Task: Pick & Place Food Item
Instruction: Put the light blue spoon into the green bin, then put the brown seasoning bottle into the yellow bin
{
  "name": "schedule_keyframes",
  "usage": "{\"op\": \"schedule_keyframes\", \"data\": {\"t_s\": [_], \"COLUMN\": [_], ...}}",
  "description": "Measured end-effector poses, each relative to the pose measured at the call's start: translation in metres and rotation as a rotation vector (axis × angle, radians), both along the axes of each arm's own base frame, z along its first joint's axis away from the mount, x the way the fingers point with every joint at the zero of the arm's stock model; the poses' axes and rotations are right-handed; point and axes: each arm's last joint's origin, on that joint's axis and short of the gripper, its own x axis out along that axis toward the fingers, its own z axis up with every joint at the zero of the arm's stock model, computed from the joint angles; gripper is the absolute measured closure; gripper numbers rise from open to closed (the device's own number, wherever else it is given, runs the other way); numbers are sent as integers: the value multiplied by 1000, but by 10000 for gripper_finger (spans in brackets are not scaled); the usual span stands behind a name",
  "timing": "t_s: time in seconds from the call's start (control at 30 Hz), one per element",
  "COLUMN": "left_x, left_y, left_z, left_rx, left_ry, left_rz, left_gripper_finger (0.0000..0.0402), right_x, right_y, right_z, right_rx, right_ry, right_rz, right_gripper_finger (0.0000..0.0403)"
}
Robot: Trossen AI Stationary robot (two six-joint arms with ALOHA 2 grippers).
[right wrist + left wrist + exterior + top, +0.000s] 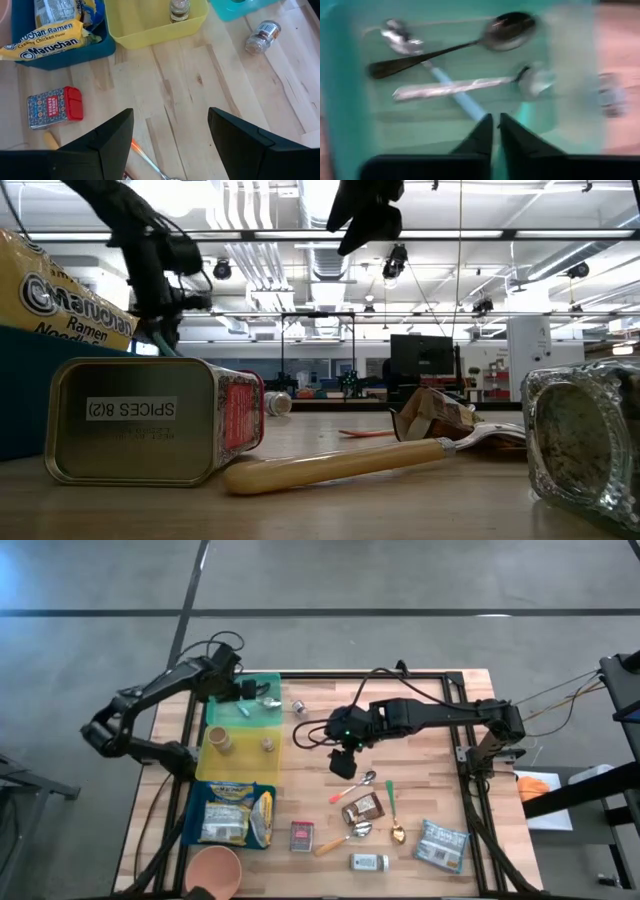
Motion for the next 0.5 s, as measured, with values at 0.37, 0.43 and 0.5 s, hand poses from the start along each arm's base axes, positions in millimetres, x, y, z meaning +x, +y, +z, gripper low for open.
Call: {"op": "schedule_keyframes", "data": {"t_s": [0.37, 0.43, 0.5], "left_x": [15, 17, 19], "left_y": [12, 13, 14], "left_z": [-12, -13, -10], "left_rx": [-115, -105, -85], "left_ry": [208, 203, 189], "left_rz": [-96, -106, -107], "left_gripper_finger": [400, 400, 400], "right_x": [-1, -1, -1], "right_y": [3, 3, 3], "right_z": [-1, -1, -1], "right_rx": [-1, -1, -1], "right_ry": [17, 17, 17], "right_rz": [9, 9, 9], "right_gripper_finger": [147, 147, 147]}}
